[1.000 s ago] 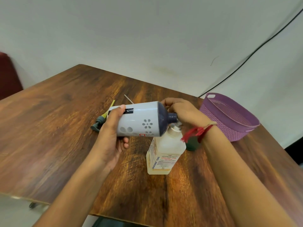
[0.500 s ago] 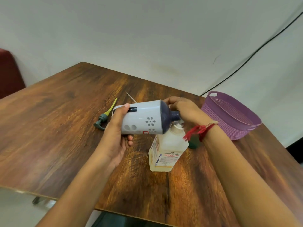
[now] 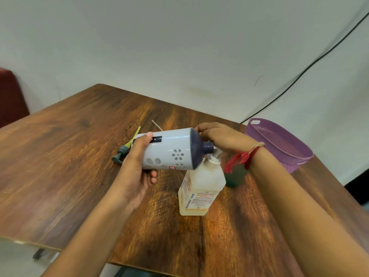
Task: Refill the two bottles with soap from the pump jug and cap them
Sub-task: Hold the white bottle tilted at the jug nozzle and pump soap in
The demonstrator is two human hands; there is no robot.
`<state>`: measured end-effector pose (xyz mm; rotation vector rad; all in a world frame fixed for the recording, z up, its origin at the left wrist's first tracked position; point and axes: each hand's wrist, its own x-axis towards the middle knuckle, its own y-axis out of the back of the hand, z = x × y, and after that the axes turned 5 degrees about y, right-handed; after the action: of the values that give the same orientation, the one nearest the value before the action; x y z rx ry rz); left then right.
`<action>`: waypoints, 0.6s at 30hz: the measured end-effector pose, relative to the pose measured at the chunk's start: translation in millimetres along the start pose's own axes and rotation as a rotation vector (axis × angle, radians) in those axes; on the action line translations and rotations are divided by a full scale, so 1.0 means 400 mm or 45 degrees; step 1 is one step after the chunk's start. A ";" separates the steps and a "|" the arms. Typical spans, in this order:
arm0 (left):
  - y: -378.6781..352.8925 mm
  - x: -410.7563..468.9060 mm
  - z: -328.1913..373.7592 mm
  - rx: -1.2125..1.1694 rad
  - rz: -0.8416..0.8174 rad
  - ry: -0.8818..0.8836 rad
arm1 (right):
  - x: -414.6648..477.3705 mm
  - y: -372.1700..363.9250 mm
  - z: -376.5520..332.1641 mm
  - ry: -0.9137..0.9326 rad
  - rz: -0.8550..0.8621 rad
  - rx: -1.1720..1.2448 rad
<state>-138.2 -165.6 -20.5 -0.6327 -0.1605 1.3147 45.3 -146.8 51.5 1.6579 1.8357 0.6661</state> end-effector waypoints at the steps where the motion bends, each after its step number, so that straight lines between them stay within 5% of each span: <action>1: 0.001 0.000 -0.001 -0.008 0.007 -0.010 | 0.005 0.000 -0.004 -0.006 0.000 0.007; 6: 0.002 0.000 -0.010 0.006 0.051 -0.016 | 0.013 -0.029 0.021 0.050 0.284 0.154; 13: -0.005 -0.009 -0.010 0.000 0.037 -0.068 | 0.001 -0.002 -0.001 0.070 0.140 -0.036; 18: -0.007 -0.010 -0.013 -0.009 0.071 -0.066 | 0.006 -0.027 0.015 0.066 0.222 0.201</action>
<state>-134.6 -171.4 -22.3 -0.6135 -0.1909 1.3852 41.8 -145.5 39.3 1.9376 1.8347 0.6566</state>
